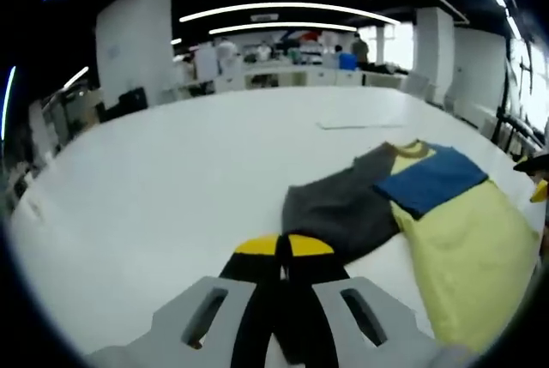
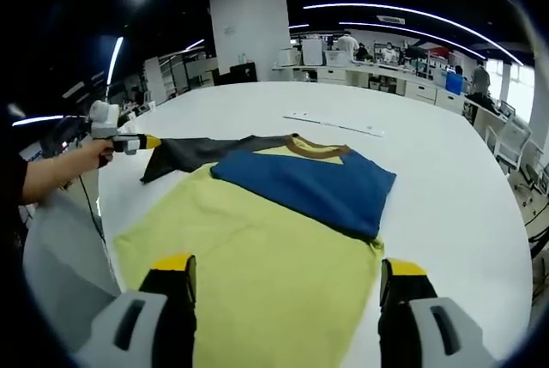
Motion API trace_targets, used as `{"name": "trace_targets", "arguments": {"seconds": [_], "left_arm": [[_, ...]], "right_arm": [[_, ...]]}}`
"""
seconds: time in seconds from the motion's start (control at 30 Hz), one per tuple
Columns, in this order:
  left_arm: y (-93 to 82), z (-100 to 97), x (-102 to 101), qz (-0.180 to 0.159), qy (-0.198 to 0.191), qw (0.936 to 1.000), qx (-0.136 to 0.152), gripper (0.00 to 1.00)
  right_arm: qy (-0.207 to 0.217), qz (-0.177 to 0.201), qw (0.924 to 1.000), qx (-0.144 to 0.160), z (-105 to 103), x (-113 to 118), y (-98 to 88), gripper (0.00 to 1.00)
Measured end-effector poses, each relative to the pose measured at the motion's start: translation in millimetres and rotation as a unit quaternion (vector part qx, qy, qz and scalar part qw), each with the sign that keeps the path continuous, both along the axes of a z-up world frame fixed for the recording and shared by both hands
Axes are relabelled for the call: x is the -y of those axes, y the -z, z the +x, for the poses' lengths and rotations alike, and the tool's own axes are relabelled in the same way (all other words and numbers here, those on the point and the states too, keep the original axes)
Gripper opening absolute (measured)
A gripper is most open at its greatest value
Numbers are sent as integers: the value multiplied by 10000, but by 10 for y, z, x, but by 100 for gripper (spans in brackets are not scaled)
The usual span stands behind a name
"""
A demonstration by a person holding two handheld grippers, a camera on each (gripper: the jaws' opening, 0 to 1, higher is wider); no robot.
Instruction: Fold the garment on the visible template until the final outline fits inside the template.
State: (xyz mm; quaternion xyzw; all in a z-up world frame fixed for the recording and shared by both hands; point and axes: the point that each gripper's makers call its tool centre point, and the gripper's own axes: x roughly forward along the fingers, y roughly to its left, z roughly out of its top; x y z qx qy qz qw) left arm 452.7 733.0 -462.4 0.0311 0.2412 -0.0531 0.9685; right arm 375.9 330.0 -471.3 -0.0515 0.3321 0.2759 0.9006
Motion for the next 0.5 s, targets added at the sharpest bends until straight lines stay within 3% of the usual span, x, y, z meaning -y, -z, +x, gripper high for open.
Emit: {"name": "trace_targets", "arguments": {"seconds": [0.5], "left_arm": [[-464, 175, 430, -199, 248, 9980, 538, 0]], "right_arm": [[27, 5, 10000, 39, -51, 54, -37, 91]]}}
